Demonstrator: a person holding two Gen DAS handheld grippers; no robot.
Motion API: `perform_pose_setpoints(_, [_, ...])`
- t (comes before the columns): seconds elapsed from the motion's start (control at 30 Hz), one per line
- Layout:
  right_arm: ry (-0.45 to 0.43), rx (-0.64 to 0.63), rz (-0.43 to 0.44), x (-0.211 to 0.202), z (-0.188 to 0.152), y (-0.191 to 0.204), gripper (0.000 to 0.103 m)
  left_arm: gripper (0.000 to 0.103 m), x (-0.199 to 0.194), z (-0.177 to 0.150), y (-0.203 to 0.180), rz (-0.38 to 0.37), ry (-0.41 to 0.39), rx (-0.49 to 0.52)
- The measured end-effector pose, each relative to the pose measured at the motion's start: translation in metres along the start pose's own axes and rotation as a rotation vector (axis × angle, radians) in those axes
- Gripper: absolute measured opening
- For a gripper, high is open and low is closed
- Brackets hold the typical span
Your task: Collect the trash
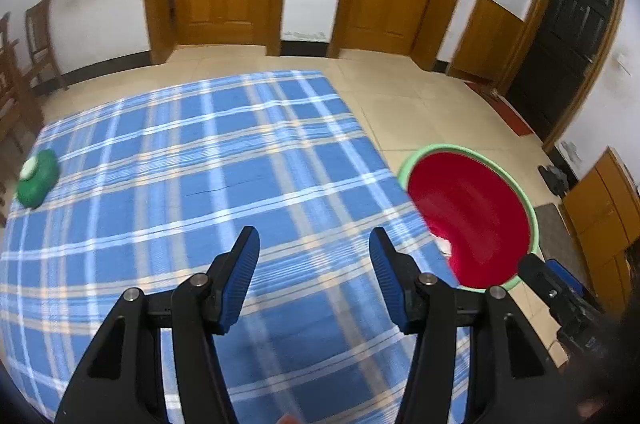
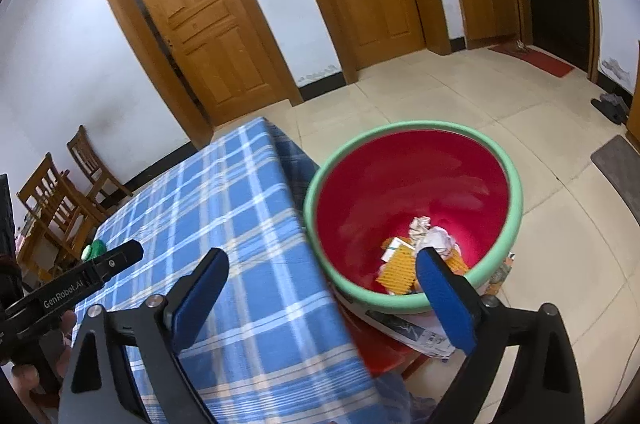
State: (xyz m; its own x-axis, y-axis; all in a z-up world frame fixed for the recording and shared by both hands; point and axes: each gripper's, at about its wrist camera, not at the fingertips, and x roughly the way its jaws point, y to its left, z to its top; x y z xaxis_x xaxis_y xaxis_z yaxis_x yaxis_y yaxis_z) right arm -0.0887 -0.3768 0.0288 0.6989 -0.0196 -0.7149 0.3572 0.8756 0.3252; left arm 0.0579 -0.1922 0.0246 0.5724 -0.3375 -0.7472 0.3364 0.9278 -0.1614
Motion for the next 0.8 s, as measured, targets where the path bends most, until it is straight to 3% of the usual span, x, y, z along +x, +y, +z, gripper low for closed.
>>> perform_pose_setpoints(0.37, [-0.029, -0.111, 0.048, -0.02, -0.014, 0.052, 0.099, 0.057, -0.044, -0.018, 0.036, 0.084, -0.068, -0.064])
perform_pose_setpoints(0.8, [-0.075, -0.177, 0.074, -0.04, -0.02, 0.081, 0.101, 0.057, -0.085, -0.032, 0.063, 0.164, -0.135, -0.118])
